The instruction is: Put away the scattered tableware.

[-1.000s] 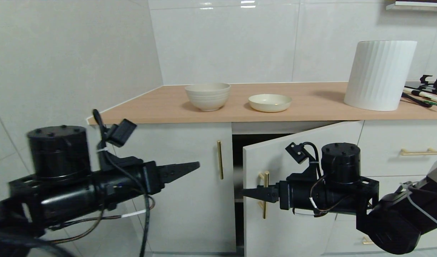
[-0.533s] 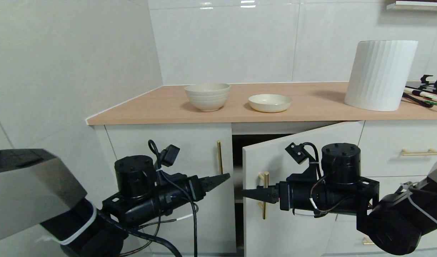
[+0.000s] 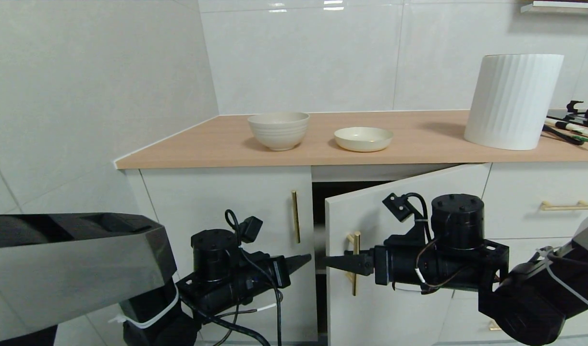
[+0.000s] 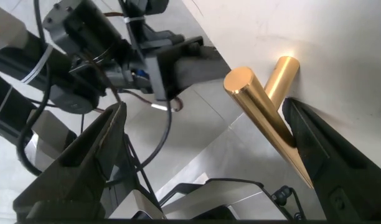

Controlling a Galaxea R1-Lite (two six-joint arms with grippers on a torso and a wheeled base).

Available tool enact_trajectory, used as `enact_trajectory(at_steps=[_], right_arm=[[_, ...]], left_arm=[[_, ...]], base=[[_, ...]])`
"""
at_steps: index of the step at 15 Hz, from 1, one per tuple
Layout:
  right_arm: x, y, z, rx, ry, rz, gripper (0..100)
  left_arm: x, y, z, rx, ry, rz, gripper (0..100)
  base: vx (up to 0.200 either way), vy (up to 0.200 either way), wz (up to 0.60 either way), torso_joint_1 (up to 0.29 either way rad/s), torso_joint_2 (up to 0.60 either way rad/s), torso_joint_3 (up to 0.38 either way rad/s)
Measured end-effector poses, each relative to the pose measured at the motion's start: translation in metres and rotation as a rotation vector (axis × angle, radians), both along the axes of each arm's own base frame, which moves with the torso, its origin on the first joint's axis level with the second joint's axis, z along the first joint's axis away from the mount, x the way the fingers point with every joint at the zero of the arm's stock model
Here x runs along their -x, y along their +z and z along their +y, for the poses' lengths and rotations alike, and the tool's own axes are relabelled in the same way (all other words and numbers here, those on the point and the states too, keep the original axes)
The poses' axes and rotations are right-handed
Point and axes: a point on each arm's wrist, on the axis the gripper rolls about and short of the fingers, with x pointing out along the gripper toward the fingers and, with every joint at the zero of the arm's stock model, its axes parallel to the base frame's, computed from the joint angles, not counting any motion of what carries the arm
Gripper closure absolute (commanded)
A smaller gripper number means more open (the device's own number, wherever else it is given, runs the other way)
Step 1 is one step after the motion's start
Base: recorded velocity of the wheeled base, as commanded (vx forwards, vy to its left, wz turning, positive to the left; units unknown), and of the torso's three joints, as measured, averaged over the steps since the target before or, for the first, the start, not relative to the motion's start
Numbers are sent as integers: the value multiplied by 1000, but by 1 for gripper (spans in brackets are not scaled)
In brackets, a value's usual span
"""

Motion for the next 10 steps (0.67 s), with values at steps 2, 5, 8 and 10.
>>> enact_trajectory(at_steps=[2,5,8,10], right_arm=[[0,0,0,-3,1,-1,0],[1,0,0,-4,2,-3,0],[1,-1,0,-5,3,-5,0],[2,-1,0,-4,4,-4,0]], left_arm=[[-5,2,-3,12,-2,-52,100],[-9,0,-6,-30,-23,-139,100],[-15,-12,-15,-155,-82,-277,100],[-18,-19,-26,-186,-106,-320,100]], base=[[0,0,0,0,0,0],[0,0,0,0,0,0],[0,0,0,0,0,0],[0,0,0,0,0,0]])
